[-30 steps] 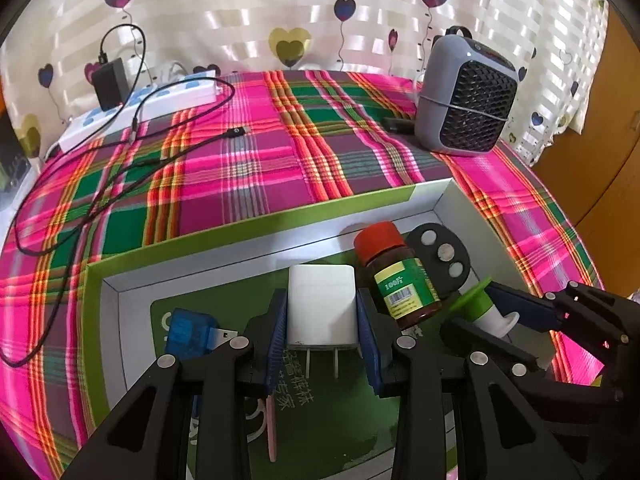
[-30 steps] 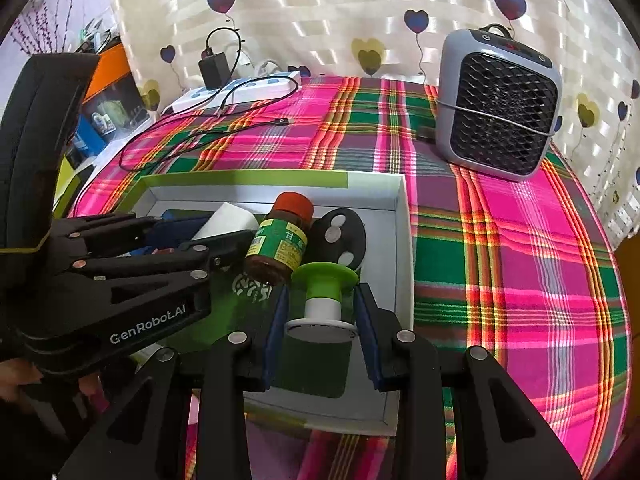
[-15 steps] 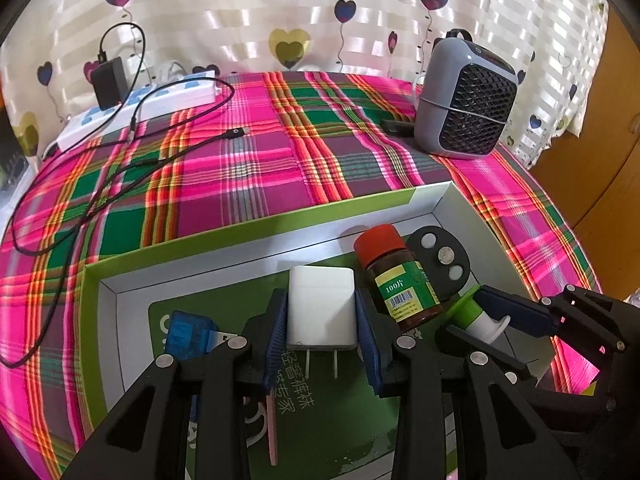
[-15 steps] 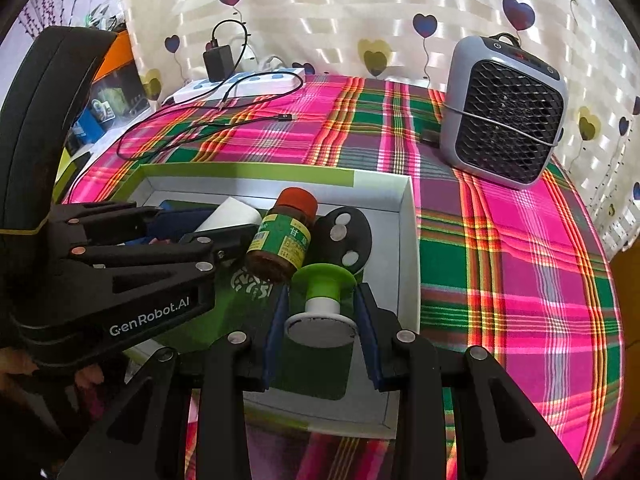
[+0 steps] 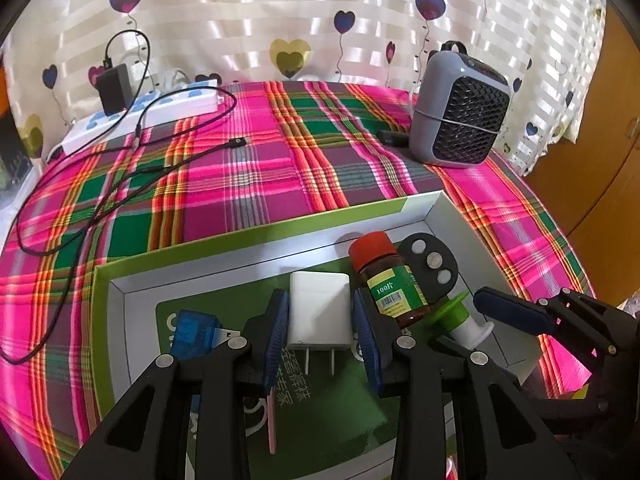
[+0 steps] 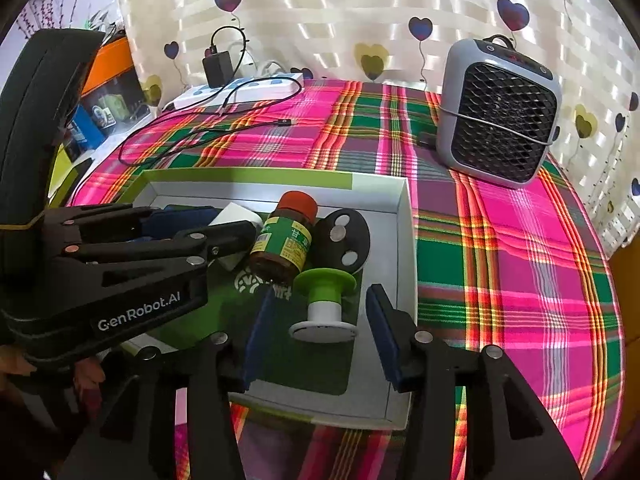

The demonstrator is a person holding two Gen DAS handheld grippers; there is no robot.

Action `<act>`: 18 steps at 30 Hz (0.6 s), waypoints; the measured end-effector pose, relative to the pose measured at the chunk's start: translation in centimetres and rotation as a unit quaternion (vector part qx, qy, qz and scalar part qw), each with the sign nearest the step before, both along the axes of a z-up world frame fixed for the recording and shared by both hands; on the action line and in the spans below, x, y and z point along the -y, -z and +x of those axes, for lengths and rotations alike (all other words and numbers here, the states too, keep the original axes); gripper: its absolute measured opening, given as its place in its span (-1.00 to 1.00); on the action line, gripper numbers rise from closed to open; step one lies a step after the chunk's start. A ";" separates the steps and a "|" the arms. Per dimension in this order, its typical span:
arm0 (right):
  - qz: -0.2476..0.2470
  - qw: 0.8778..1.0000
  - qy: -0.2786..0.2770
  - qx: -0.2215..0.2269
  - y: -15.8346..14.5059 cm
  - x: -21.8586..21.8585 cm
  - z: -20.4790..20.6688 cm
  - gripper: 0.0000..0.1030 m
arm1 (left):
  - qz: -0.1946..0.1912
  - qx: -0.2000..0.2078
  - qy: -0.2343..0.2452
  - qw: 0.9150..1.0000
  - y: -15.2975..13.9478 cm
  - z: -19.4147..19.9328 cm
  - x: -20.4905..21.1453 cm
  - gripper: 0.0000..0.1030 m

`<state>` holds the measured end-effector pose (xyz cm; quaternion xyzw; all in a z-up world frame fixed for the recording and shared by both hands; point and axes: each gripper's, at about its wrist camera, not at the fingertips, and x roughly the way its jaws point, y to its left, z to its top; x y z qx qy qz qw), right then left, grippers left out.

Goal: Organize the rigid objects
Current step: 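Open both tools to release the plug and spool into the box, then withdraw both open tools from the box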

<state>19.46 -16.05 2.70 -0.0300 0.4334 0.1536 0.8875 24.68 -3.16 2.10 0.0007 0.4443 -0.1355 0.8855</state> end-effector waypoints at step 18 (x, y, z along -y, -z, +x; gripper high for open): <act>0.016 0.999 0.019 0.027 -2.0 0.3 -3.4 -0.06 | -0.017 0.036 -0.016 0.999 -3.0 -4.8 -1.8 -0.37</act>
